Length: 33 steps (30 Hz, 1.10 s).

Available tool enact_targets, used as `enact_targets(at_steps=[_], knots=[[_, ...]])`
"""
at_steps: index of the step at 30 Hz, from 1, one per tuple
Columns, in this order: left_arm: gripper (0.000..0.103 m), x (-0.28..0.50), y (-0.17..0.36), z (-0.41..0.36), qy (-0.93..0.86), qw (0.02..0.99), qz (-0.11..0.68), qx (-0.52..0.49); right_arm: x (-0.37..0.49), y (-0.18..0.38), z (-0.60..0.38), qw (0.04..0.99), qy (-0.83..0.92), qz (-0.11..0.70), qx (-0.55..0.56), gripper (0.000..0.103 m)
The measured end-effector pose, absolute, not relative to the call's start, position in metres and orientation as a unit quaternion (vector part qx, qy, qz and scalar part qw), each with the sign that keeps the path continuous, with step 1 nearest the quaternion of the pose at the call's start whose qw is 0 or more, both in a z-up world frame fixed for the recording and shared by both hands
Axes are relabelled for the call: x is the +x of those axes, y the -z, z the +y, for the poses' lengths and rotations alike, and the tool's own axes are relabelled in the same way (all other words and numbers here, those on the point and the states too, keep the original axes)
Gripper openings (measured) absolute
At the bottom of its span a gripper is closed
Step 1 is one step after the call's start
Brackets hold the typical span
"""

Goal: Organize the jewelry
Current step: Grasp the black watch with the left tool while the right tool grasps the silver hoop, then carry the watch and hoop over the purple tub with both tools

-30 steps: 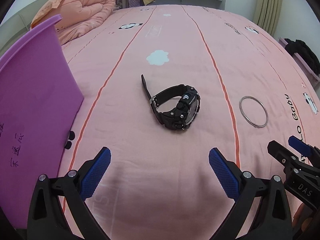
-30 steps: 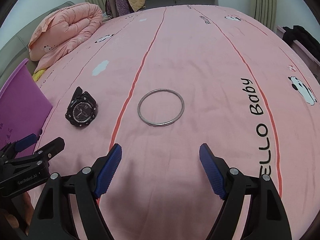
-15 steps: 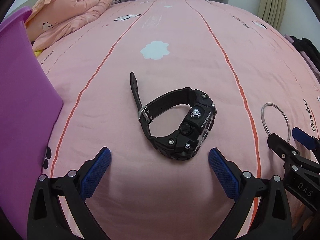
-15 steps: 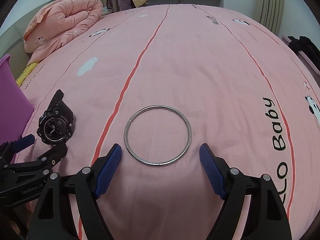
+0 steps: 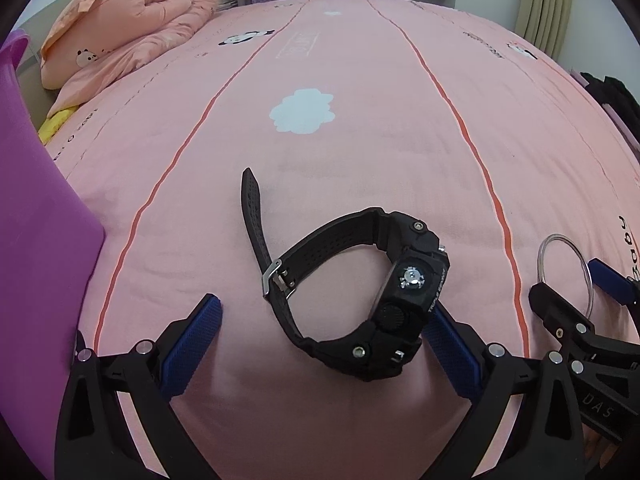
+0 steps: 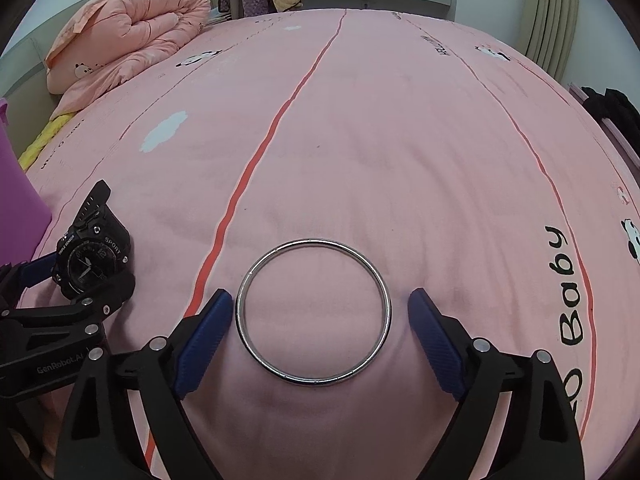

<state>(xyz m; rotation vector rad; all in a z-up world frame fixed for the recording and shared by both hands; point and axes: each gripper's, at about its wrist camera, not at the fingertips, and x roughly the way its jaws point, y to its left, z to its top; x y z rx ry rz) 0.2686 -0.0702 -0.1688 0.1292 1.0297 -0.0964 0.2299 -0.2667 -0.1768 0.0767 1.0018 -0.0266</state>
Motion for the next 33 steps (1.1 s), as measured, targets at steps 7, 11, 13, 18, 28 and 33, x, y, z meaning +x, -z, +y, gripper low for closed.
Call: enact_targets(at_steps=[7, 11, 13, 18, 28, 33], knots=[[0.098, 0.282, 0.175, -0.071, 0.05, 0.869, 0.489, 0.053, 0.23, 0.179, -0.264, 0.879, 0.017, 0.476, 0.031, 0.087], [0.098, 0.285, 0.176, -0.071, 0.053, 0.873, 0.483, 0.047, 0.229, 0.179, -0.264, 0.878, 0.016, 0.477, 0.034, 0.086], [0.094, 0.284, 0.175, -0.07, 0.056, 0.874, 0.481, 0.045, 0.228, 0.178, -0.264, 0.878, 0.016, 0.477, 0.033, 0.086], [0.073, 0.275, 0.168, -0.073, 0.067, 0.878, 0.472, 0.048, 0.219, 0.173, -0.264, 0.881, 0.016, 0.47, 0.041, 0.072], [0.069, 0.247, 0.154, -0.064, 0.071, 0.881, 0.465, 0.052, 0.194, 0.163, -0.265, 0.885, 0.004, 0.46, 0.067, 0.071], [0.069, 0.224, 0.147, -0.055, 0.073, 0.877, 0.473, 0.049, 0.174, 0.155, -0.26, 0.886, -0.001, 0.457, 0.08, 0.071]])
